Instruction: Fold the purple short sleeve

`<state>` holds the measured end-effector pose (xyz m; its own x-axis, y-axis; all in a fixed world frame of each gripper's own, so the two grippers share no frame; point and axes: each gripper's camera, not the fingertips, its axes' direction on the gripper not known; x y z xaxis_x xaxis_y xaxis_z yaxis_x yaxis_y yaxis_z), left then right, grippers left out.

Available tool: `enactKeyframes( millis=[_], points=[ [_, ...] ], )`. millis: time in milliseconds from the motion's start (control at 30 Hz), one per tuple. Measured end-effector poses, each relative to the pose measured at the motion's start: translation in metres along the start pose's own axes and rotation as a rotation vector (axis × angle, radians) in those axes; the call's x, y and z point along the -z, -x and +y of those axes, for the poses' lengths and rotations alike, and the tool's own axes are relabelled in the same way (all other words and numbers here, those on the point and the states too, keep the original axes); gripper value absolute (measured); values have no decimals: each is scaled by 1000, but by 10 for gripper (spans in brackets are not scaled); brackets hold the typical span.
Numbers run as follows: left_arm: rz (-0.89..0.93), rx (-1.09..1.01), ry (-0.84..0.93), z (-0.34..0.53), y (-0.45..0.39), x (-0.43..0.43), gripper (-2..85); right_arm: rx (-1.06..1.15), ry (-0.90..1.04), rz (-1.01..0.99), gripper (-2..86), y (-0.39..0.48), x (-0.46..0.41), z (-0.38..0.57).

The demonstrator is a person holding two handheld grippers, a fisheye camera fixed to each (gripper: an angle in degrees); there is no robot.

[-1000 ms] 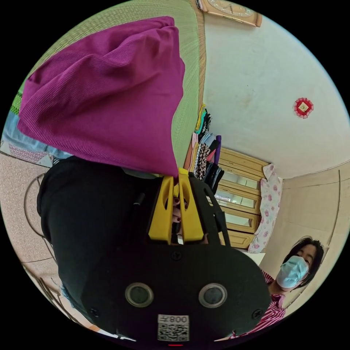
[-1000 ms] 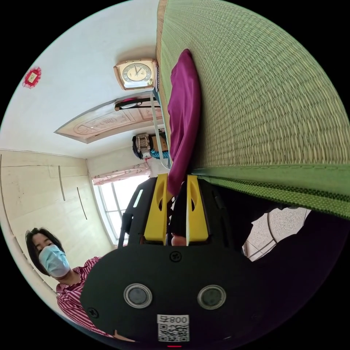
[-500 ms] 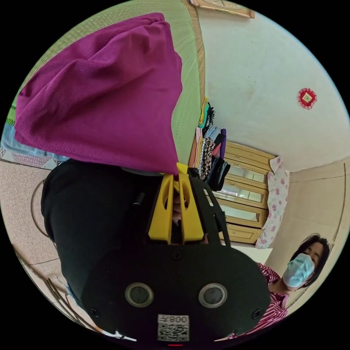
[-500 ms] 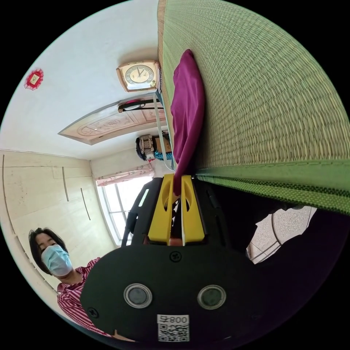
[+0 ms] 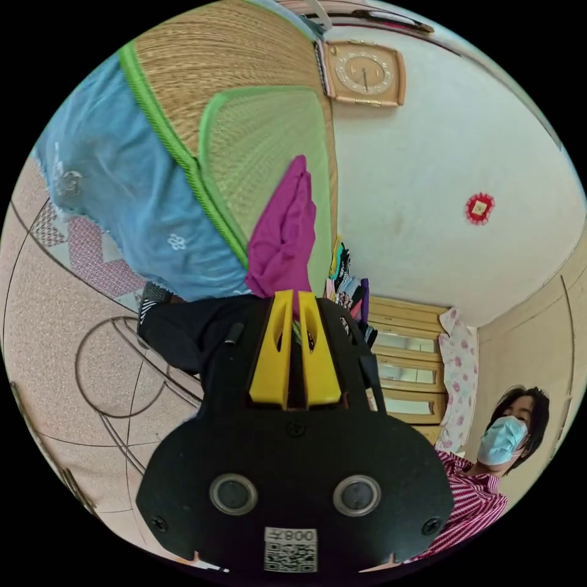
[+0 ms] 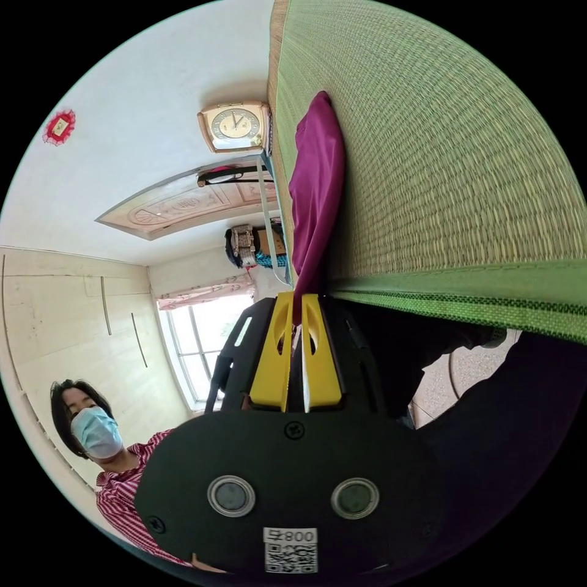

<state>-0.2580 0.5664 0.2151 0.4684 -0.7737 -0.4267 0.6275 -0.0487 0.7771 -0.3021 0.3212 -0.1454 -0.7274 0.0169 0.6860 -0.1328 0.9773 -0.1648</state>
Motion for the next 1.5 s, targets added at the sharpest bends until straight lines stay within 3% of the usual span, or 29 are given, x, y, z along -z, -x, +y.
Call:
enactKeyframes(
  millis=[167,433,967,1500],
  points=[
    [27,83,-9,-1,43,-9,95,-3,-3,-2,19,1,0,0],
    [78,83,2,-15,67,-34,124,5,-12,11,20,10,5,-5],
    [48,40,79,-30,79,-53,62,3,-15,11,20,16,5,-21],
    [33,18,91,-17,98,-29,60,-9,-18,20,20,19,15,-37]
  ],
)
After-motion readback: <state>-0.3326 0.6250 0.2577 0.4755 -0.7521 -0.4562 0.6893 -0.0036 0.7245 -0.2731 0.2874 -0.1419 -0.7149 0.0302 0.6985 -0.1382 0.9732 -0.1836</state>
